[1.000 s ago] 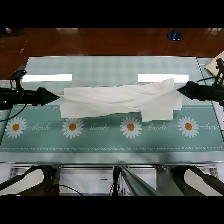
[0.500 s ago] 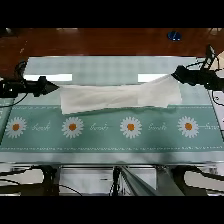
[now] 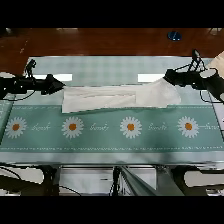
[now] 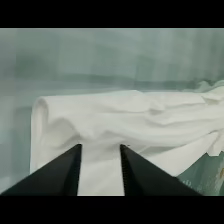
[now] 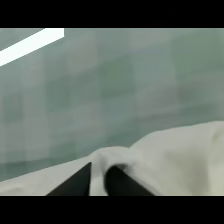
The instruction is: Fold the shirts.
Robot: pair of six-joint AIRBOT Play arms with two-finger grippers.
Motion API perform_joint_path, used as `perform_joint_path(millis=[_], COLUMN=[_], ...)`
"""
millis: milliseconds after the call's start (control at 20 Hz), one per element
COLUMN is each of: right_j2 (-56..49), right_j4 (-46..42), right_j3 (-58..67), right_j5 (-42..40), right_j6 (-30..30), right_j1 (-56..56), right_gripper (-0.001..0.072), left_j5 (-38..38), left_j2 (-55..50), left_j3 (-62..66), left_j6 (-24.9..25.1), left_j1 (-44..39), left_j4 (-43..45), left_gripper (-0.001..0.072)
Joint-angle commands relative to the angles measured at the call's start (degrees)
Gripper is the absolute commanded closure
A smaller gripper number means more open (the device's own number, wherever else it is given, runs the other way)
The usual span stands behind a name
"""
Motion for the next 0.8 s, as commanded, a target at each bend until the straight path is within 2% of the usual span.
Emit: perform_joint_path(millis=[0, 100, 200, 250, 300, 350, 500, 550, 600, 700, 750], right_j2=[0.15, 3.13, 6.67, 8.17, 9.4, 10.08, 8.9, 7.39, 5.31, 0.72, -1.18], right_j4=[-0.17, -2.05, -8.22, -11.63, -14.93, -17.84, -26.6, -26.95, -24.76, -14.97, -10.05], right_j3=[0.17, 1.27, 3.26, 4.26, 5.09, 5.73, 6.23, 6.23, 6.23, 6.23, 6.23], right_j5=[-3.08, -3.23, -0.85, 1.97, 5.53, 9.09, 21.51, 25.81, 30.4, 36.0, 36.44], right_j6=[0.02, 0.04, 0.13, 0.2, 0.9, 1.88, 5.66, 4.98, 1.86, -3.96, -4.76], right_j1=[-0.96, -4.22, -8.09, -9.77, -11.41, -12.61, -14.97, -15.52, -16.02, -16.9, -17.05], right_gripper=[0.0457, 0.0457, 0.0456, 0.0405, 0.0227, 0.0174, 0.0138, 0.0128, 0.0126, 0.0126, 0.0126], left_j5=[0.26, -2.08, -4.31, -5.03, -5.7, -6.43, -10.08, -11.23, -12.39, -13.73, -14.23], left_j2=[-0.81, 0.26, 2.14, 3.26, 4.44, 5.25, 6.08, 6.08, 6.05, 6.08, 6.05], left_j3=[1.4, 4.09, 6.38, 6.78, 6.78, 6.78, 6.75, 6.54, 6.47, 6.47, 6.49], left_j6=[0.26, 0.24, 0.24, 0.24, 0.24, 0.24, 0.22, 0.22, 0.24, 0.22, 0.24], left_j1=[2.45, 7.1, 11.65, 13.46, 14.95, 15.8, 15.78, 15.19, 14.43, 12.76, 11.93], left_j4=[0.35, 2.16, 5.64, 6.03, 6.03, 6.05, 6.05, 6.1, 6.51, 8.0, 8.96], left_gripper=[0.0284, 0.0285, 0.0286, 0.0286, 0.0286, 0.0286, 0.0288, 0.0289, 0.0307, 0.0312, 0.0312])
